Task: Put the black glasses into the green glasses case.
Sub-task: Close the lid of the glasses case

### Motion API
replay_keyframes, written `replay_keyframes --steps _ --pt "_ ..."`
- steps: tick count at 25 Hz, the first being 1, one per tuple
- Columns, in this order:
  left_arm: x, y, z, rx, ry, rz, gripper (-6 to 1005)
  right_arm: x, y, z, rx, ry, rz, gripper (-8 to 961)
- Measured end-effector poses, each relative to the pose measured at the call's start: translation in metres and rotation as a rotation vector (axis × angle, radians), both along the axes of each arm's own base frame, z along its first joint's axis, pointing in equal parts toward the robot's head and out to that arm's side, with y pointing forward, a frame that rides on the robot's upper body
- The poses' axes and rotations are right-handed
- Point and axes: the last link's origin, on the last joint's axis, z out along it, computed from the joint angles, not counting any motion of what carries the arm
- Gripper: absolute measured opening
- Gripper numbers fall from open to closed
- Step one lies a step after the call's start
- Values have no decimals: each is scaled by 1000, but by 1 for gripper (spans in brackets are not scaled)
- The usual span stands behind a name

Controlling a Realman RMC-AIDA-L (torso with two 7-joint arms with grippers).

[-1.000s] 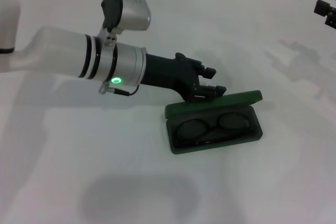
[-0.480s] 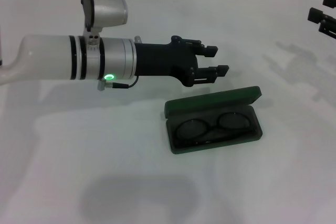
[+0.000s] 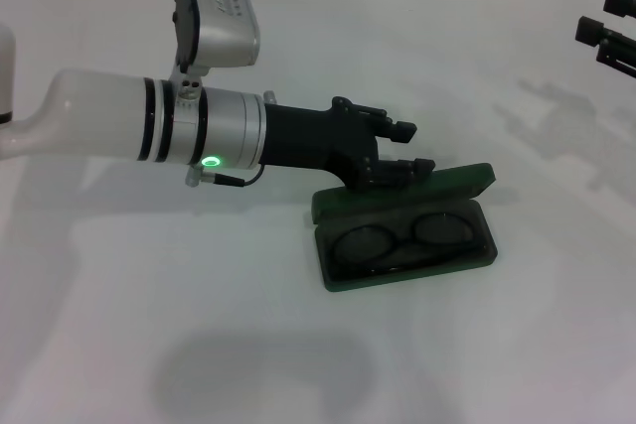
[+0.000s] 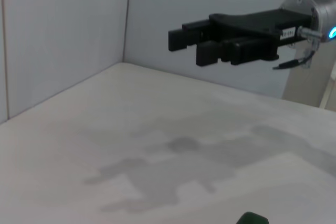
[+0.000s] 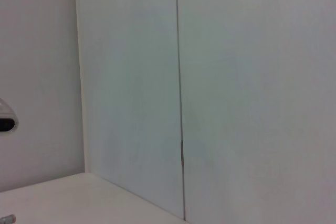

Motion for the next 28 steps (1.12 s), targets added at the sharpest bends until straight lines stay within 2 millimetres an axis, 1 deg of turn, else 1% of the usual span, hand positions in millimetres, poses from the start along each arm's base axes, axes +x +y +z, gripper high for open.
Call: replay_keyframes --steps 7,12,14,21,23,28 --pt "3 5 4 38 -48 24 558 1 0 -1 -4 -8 -1 521" --pt "-2 6 3 33 -2 26 559 1 0 0 -3 -8 -2 523" --pt "-3 2 0 9 21 14 559 1 0 0 -3 -8 -3 523" --pt "-4 -20 -12 -115 82 -112 560 3 0 0 0 -7 -14 526" --pt "-5 -24 -15 -125 85 -136 561 3 0 0 0 -7 -14 526" --pt "-10 -28 -16 -111 78 -149 561 2 0 -2 -3 -3 -13 528"
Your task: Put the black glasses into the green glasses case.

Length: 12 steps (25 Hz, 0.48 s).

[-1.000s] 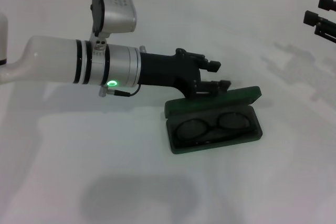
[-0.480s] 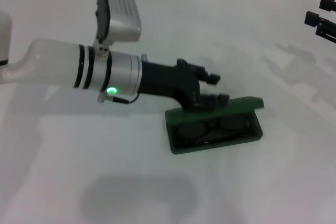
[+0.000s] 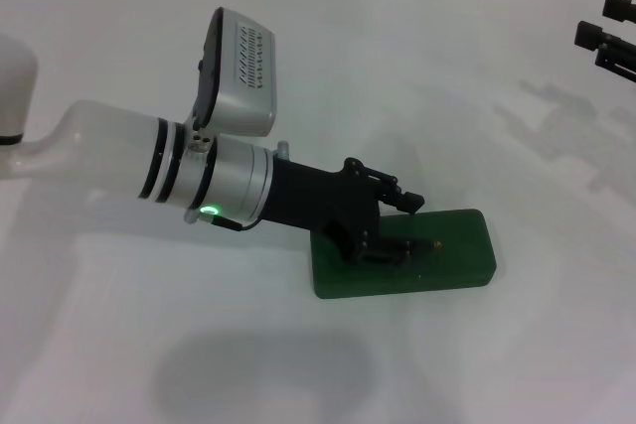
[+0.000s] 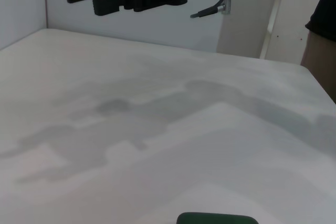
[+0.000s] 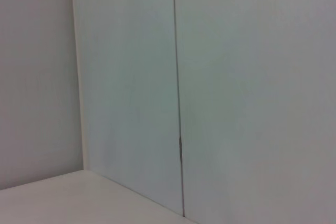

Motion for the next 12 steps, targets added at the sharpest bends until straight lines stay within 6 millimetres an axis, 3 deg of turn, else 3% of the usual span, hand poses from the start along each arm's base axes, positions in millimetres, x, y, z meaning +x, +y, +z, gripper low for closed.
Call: replay_keyframes --steps 4,6,12 --pt "2 -1 3 11 -47 -6 562 -4 -4 -4 -33 3 31 529" --pt "5 -3 14 30 -136 -18 562 -11 -10 -10 -96 -2 87 530" --pt "-11 -15 78 71 -402 21 563 -41 -29 -41 -306 2 270 532"
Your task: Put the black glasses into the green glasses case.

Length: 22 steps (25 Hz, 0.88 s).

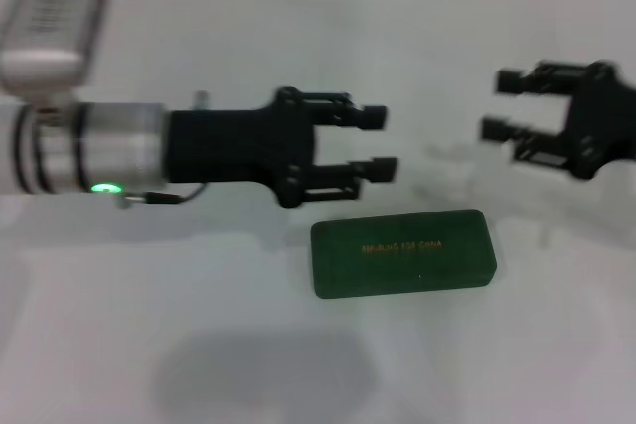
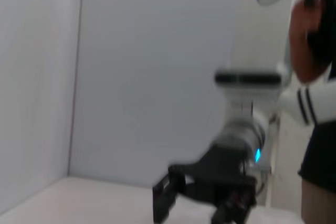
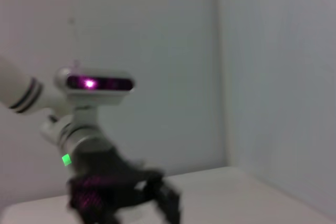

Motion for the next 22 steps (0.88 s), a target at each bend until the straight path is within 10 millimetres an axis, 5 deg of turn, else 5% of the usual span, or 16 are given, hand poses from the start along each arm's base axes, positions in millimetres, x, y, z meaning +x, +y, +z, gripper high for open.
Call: replay_keyframes --steps 3,7,16,22 --pt "-16 -11 14 38 -40 10 564 -9 -5 -24 -73 -20 53 533" --pt "-31 -24 22 98 -64 -3 600 -11 -13 -44 -92 -37 126 650" --pt "-45 -50 28 148 -125 -33 895 -14 -12 -47 -74 -30 172 898" --pt "-45 -52 26 160 -138 -26 892 -13 -12 -47 -64 -35 178 886"
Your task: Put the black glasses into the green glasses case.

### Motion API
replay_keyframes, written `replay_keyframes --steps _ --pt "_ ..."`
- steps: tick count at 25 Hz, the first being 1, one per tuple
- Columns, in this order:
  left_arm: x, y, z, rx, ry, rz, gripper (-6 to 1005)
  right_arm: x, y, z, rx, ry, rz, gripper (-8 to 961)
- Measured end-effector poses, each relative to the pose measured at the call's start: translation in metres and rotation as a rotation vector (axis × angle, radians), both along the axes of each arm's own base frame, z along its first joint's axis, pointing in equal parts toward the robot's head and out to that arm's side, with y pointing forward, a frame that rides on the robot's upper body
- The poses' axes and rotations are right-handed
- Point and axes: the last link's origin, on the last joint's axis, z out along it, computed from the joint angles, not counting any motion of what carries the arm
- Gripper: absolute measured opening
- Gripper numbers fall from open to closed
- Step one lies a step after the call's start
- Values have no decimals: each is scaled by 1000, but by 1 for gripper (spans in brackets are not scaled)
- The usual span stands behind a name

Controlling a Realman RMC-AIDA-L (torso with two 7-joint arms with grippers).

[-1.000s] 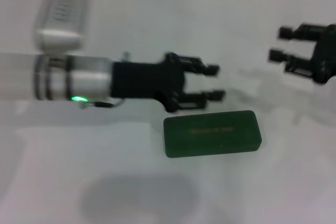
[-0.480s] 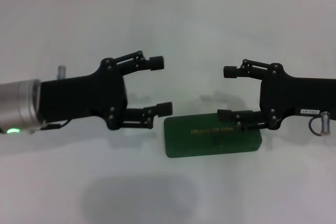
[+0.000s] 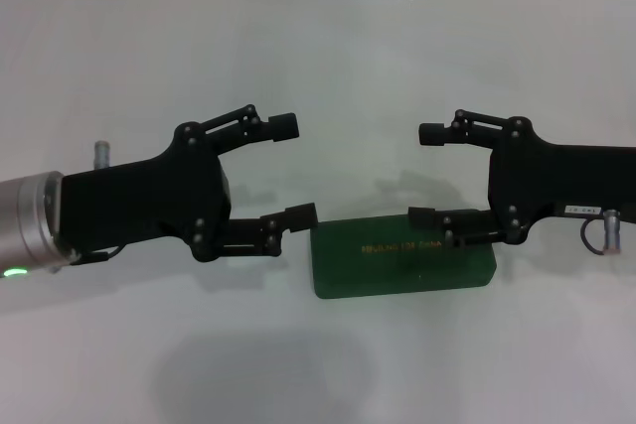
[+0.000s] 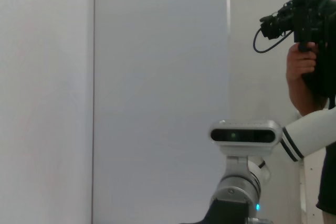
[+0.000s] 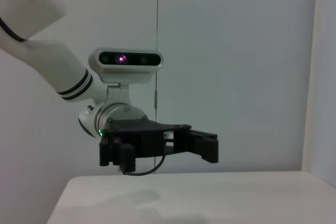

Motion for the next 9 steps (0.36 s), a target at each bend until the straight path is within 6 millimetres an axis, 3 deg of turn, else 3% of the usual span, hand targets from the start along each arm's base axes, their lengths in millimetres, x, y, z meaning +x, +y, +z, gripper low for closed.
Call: replay_keyframes --steps 9 --pt "2 1 -1 12 -20 6 892 4 0 3 22 1 -3 886"
